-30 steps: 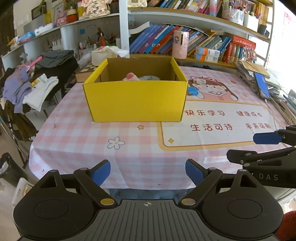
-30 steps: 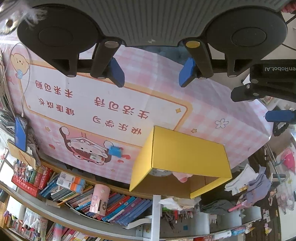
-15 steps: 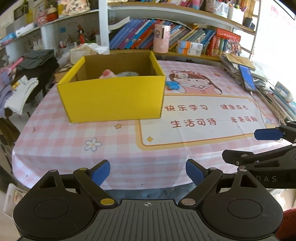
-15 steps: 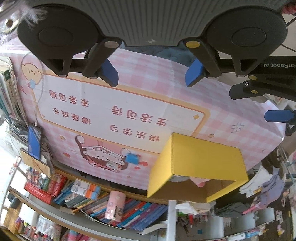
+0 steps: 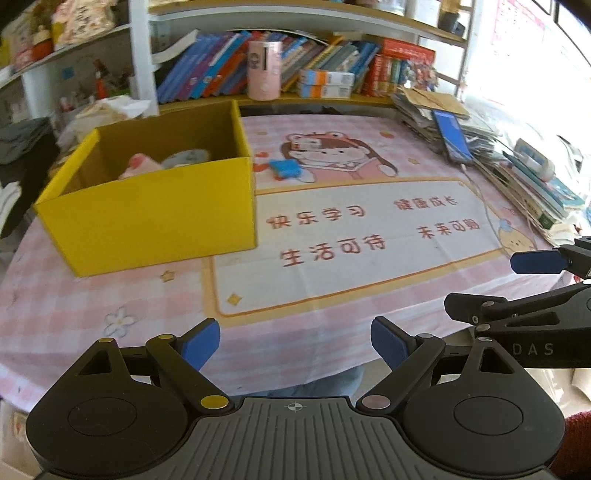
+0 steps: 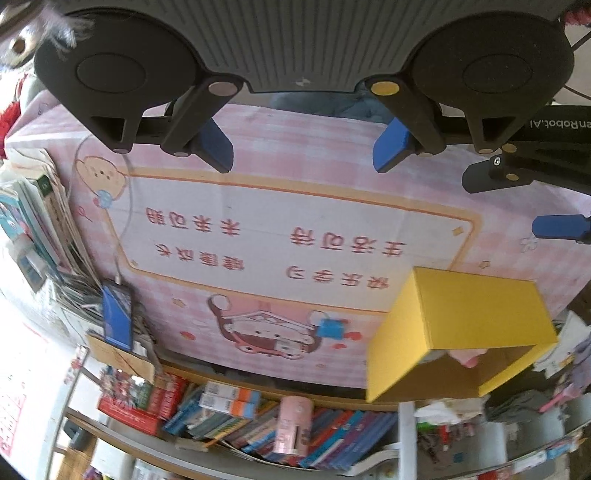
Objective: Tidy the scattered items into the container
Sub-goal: 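Withdraw both open tools from the box back over the table, then move both tools toward the blue foam block and small white box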
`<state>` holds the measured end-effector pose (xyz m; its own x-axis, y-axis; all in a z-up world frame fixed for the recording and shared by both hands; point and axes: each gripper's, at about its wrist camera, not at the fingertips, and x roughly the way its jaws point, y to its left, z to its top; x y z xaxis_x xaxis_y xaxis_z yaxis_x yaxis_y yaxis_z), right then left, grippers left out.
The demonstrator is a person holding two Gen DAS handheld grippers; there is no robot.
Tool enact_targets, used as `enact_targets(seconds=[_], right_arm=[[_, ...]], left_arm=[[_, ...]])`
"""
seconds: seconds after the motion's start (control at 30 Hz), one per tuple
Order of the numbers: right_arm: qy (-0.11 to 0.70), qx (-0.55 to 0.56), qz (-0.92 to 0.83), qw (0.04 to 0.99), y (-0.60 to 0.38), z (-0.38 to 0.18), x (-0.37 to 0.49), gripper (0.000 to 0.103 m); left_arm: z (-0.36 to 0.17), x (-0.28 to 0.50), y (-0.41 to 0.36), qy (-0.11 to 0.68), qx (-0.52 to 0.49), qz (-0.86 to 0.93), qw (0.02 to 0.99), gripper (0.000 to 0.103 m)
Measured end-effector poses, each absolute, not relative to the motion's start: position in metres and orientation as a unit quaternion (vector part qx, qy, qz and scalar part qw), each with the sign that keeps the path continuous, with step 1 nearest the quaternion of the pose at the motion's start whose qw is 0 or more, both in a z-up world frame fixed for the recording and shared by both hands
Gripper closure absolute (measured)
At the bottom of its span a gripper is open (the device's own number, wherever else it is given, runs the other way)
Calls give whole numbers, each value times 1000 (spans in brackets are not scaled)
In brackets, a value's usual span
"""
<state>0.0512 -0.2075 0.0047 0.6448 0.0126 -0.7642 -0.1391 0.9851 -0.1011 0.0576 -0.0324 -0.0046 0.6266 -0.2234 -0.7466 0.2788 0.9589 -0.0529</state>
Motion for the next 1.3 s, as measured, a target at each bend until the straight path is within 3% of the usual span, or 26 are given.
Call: enact_targets(seconds=[0.63, 1.3], right_arm=[[433, -57, 9, 899, -267, -9, 111, 20], [436, -43, 79, 895, -348, -16, 260, 20]], left_arm=[[-18, 117, -94, 416, 44, -174, 892, 12], [-22, 227, -173, 419, 46, -100, 901, 12]])
